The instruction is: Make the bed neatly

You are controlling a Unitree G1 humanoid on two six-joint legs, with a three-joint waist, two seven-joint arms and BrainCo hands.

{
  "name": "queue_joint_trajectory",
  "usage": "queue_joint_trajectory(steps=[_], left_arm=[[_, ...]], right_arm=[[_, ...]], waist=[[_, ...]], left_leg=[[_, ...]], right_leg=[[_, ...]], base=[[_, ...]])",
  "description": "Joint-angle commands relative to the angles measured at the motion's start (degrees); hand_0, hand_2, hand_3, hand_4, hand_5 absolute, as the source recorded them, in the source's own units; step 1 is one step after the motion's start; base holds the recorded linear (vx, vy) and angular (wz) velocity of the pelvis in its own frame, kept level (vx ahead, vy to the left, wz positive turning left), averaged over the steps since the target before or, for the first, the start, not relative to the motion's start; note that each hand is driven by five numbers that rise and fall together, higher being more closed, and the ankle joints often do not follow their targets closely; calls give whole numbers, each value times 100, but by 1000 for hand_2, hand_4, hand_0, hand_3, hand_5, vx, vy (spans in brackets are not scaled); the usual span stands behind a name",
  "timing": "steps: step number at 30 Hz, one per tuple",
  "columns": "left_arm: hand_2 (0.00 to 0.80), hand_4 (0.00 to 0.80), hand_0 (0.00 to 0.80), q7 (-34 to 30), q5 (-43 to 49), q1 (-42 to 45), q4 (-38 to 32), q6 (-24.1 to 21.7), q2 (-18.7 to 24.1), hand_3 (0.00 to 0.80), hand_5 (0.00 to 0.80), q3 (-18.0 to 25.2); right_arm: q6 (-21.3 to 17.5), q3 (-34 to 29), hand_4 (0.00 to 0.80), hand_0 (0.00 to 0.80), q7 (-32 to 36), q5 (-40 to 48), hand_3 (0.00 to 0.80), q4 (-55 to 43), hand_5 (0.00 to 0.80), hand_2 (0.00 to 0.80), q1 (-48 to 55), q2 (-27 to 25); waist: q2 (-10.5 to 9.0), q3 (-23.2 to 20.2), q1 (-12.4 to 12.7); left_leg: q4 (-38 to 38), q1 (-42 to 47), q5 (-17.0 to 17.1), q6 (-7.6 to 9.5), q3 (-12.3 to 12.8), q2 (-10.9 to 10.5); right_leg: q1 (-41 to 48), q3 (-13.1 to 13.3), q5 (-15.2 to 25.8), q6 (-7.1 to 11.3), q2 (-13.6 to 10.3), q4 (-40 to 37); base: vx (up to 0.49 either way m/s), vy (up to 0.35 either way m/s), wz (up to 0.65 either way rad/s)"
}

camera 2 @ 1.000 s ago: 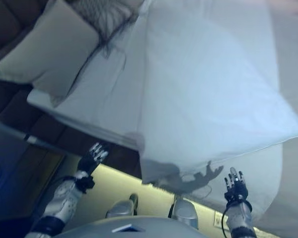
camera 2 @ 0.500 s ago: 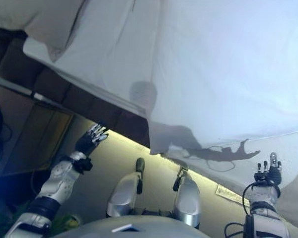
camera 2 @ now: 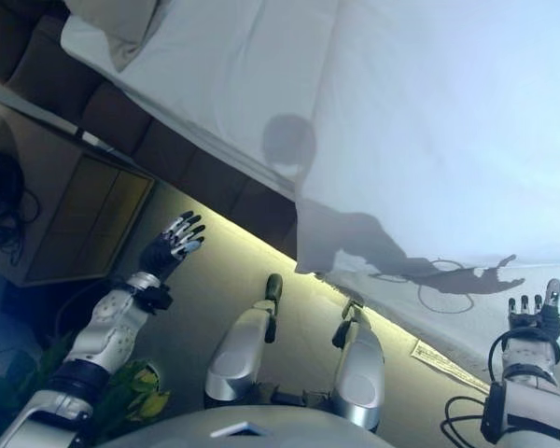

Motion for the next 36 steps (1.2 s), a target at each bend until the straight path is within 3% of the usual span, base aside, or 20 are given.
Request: queue_joint_trajectory(steps=[1, 9, 17, 22, 31, 32, 33, 34, 36], left_arm=[[0, 0, 0, 20, -226, -112, -500, -395, 94, 0, 0, -78], [0, 0, 0, 73, -334, -442, -589, -478, 100, 0, 0, -157], [0, 0, 0, 127, -480, -434, -893, -612, -28, 0, 0, -220], [0, 0, 0, 137, -484, -391, -1074, -646, 4, 0, 0, -170], [0, 0, 0, 213, -524, -193, -1213, -605, 150, 0, 0, -45], [0, 0, 0, 217, -524, -183, -1208, -585, 143, 0, 0, -35], [0, 0, 0, 208, -517, -168, -1176, -576, 133, 0, 0, -37], [0, 0, 0, 215, -504, -168, -1165, -568, 124, 0, 0, -48], [0, 0, 0, 242, -506, -167, -1136, -570, 97, 0, 0, -76]], right_arm=[[122, -47, 0, 0, 4, 353, 0, 236, 0, 0, -72, -477], [276, 87, 0, 0, 94, 184, 0, 344, 0, 0, -658, -918], [226, 357, 0, 0, 243, 263, 0, 202, 0, 0, -1265, -1031], [346, 392, 0, 0, 482, 495, 0, 178, 0, 0, -1305, -975], [409, 555, 0, 0, 822, 217, 0, 10, 0, 0, -1195, -888], [421, 586, 122, 122, 822, 185, 122, 3, 122, 122, -1245, -903], [470, 616, 480, 480, 844, 80, 480, -6, 480, 480, -1325, -942], [492, 664, 753, 753, 835, 9, 753, -22, 753, 753, -1407, -970], [527, 762, 800, 800, 756, -95, 800, -43, 800, 800, -1576, -1045]], waist=[[15, -74, 103], [213, 90, 170], [558, 354, 176], [545, 522, 219], [499, 563, 221], [505, 562, 219], [527, 562, 211], [540, 561, 206], [569, 539, 202]], left_leg=[[179, -513, 133, 154, -71, 23], [31, -682, 302, 211, -43, -79], [719, -1171, 183, 279, -128, -310], [1598, -1560, -294, 353, -142, -380], [3291, -2449, -1066, 709, 55, -525], [3385, -2511, -1107, 727, 69, -533], [3490, -2582, -1138, 752, 80, -550], [3544, -2630, -1147, 763, 98, -561], [3575, -2698, -1141, 777, 115, -576]], right_leg=[[-208, -19, -107, 786, -756, 598], [-346, -33, -52, 805, -809, 537], [-690, 78, -241, 679, -950, 971], [-1051, 239, -593, 615, -1060, 1776], [-2093, 661, -1161, 301, -1135, 3663], [-2179, 706, -1200, 287, -1129, 3765], [-2297, 766, -1227, 263, -1116, 3908], [-2375, 820, -1247, 250, -1100, 3985], [-2504, 899, -1262, 232, -1080, 4071]], base=[[-38, -35, 4], [-45, -9, 3], [-22, 84, 5], [26, 34, 4], [13, 54, -3], [20, 92, -11], [20, 89, -15], [25, 101, -17], [18, 85, -11]])
